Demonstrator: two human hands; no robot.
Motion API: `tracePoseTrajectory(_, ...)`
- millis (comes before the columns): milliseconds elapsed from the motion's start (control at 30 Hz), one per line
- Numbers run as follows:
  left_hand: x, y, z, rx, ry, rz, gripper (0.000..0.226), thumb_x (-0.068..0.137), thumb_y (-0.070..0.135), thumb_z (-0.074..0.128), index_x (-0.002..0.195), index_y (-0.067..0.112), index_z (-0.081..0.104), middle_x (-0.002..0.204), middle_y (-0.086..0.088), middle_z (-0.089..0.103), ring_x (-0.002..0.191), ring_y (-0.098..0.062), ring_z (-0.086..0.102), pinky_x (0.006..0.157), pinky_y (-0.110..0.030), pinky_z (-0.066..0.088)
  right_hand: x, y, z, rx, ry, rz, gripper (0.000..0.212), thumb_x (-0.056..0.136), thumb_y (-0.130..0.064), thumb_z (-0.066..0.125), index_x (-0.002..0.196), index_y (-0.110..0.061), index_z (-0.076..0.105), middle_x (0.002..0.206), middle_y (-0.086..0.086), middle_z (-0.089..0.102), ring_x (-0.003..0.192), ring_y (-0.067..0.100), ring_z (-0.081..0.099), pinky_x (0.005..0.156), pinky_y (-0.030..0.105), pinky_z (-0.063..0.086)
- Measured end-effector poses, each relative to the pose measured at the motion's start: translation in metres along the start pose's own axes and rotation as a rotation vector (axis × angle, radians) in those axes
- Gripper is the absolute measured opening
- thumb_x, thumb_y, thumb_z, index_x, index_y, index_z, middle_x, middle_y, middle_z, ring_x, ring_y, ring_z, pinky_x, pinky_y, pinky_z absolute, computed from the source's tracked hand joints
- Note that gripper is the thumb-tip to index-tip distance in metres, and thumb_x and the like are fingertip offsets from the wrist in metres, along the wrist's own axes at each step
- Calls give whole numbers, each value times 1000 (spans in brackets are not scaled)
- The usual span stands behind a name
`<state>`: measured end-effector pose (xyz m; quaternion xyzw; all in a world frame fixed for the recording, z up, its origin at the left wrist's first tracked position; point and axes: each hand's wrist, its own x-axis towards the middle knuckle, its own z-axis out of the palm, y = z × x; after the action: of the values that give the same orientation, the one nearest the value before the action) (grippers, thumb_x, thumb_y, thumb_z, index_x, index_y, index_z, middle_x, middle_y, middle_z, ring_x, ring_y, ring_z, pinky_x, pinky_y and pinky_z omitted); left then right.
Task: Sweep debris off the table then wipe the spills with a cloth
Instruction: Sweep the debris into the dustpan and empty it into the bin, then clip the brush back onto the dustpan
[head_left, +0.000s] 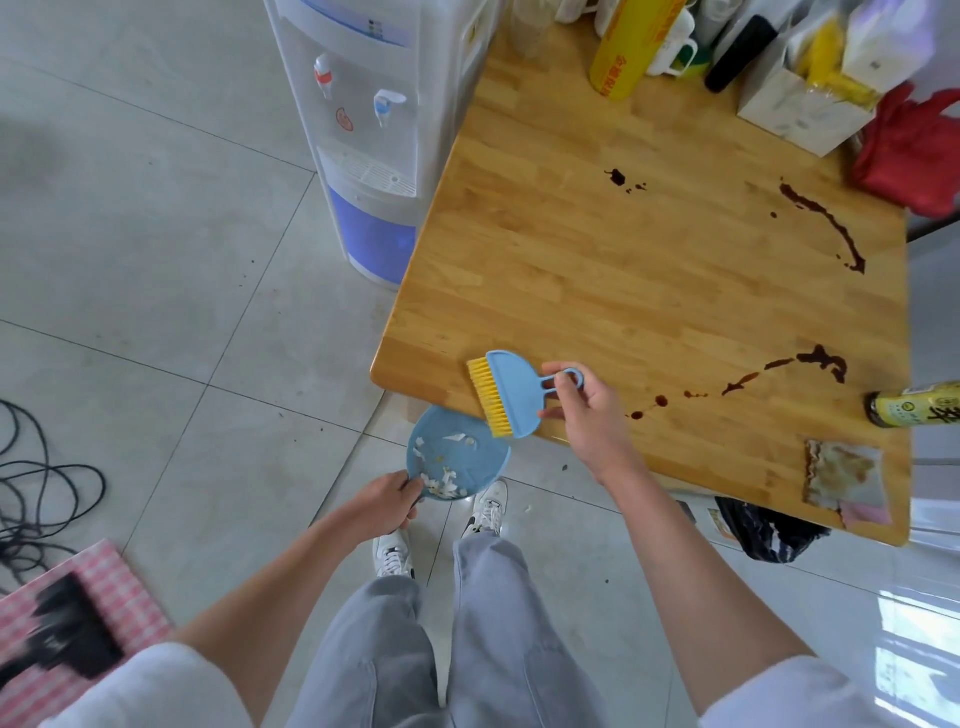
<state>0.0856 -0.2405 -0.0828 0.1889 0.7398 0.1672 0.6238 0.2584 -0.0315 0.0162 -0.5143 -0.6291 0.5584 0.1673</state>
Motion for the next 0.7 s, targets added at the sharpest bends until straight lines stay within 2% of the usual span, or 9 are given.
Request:
tracePoseTrajectory(133,-9,-9,-15,19,-35,7,35,102,32,40,94,8,65,75,-5,64,60,-13,58,52,-24,43,-13,-18,19,-62,-64,-21,23,102,-27,46,100,-32,68,93,-10,69,76,15,71,71,34,61)
tracePoseTrajectory(267,-28,-19,-33,93,-87,0,38,99,38,38,92,15,66,74,-2,65,57,-11,60,54,-25,45,-26,-42,38,-66,-100,-51,22,102,-24,46,100,-26,67,96,1,69,85,19,70,65,28,59)
tracePoseTrajectory(400,-54,-25,-53,114,-81,-41,39,99,40,38,88,17,67,70,1,66,57,-11,62,65,-26,50,-35,-72,47,-83,-154,-75,21,102,-25,47,97,-25,67,94,2,69,85,18,69,65,31,59)
tracePoseTrajectory(500,-76,-10,-70,-22,-75,-104,35,99,37,43,86,12,65,60,1,62,51,-13,57,60,-24,49,-36,-96,47,-139,-124,-157,21,103,-29,45,99,-28,66,91,4,69,77,17,69,66,31,59)
tracePoseTrajectory(567,-88,15,-80,-134,-66,-99,31,97,35,46,88,11,63,56,1,60,47,-14,56,52,-21,47,-33,-109,48,-193,-79,-235,20,102,-34,45,100,-35,65,85,2,68,66,14,67,58,26,52)
tracePoseTrajectory(633,-97,52,-84,-237,-41,-31,29,98,34,47,92,10,62,61,-3,60,50,-15,56,55,-24,51,-32,-121,47,-225,-75,-326,20,101,-36,46,103,-39,65,75,-1,64,57,13,58,54,24,43)
tracePoseTrajectory(667,-100,70,-84,-303,-29,15,30,99,33,46,92,9,62,64,-5,60,53,-17,57,58,-27,53,-33,-124,48,-259,-89,-390,21,101,-34,47,108,-38,66,76,-7,63,60,8,56,56,21,41)
tracePoseTrajectory(700,-103,93,-83,-375,-34,57,31,100,33,46,93,8,62,68,-7,59,56,-18,57,61,-30,55,-31,-126,45,-320,-95,-458,23,102,-30,48,114,-34,67,87,-12,67,73,2,59,65,18,45)
